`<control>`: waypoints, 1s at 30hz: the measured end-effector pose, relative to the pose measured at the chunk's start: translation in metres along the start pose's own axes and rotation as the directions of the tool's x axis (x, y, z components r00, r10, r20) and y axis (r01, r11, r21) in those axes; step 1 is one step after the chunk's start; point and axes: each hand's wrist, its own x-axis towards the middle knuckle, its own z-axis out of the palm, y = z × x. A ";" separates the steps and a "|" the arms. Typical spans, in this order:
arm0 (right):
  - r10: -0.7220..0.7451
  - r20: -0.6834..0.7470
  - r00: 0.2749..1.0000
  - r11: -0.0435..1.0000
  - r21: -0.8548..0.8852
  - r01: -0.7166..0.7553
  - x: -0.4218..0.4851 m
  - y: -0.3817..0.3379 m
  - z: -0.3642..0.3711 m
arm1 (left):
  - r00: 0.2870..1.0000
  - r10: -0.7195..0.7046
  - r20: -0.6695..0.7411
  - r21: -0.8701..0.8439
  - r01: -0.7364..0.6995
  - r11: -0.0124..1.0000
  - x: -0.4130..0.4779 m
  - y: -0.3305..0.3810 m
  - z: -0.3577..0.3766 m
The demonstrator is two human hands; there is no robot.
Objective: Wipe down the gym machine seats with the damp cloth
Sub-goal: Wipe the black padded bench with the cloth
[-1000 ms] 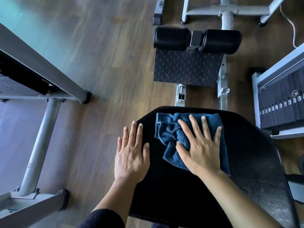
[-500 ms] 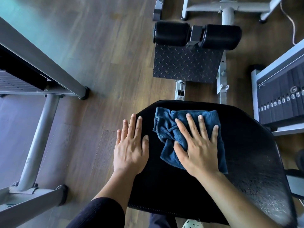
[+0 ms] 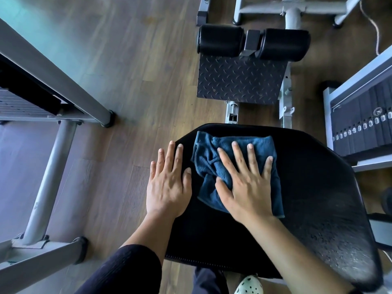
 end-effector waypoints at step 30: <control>0.339 -0.100 0.936 0.941 0.053 -0.335 -0.020 0.136 -0.009 | 0.988 0.153 -0.027 0.169 -0.146 0.975 0.019 0.131 0.039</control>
